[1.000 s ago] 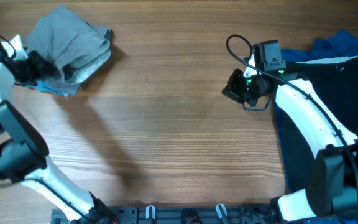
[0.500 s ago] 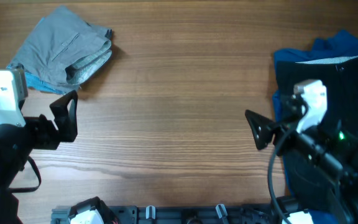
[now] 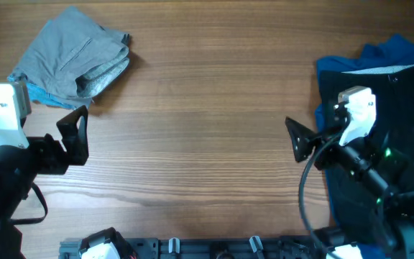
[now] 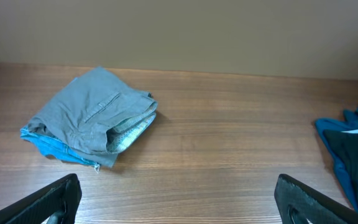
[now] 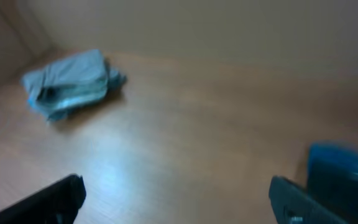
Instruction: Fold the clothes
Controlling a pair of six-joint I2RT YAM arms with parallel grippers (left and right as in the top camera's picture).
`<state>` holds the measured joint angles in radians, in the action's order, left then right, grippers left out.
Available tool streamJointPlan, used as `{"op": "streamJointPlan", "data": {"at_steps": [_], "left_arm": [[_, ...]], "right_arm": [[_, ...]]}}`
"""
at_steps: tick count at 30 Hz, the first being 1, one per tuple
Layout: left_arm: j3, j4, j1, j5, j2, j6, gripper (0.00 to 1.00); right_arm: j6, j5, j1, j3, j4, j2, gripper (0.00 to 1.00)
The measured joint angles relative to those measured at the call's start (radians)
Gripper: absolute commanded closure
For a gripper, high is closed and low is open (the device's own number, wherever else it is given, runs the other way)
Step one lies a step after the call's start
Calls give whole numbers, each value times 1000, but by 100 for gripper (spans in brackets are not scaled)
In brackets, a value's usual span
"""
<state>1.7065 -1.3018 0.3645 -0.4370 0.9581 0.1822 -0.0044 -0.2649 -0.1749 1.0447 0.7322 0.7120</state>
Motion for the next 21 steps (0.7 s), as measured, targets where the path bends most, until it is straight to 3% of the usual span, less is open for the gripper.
{"op": "streamJointPlan", "data": {"at_steps": [6, 11, 16, 21], "left_arm": [[-3, -2, 0, 4, -1, 0, 0], [-4, 0, 0, 6, -2, 0, 0], [-4, -1, 0, 6, -2, 0, 0], [-4, -1, 0, 6, -2, 0, 0]], "right_arm": [[-102, -13, 56, -541, -448, -376, 0], [-75, -56, 160, -801, -499, -675, 0], [-41, -56, 169, -995, -763, -695, 0], [-43, -51, 169, -1038, -756, -696, 0]]}}
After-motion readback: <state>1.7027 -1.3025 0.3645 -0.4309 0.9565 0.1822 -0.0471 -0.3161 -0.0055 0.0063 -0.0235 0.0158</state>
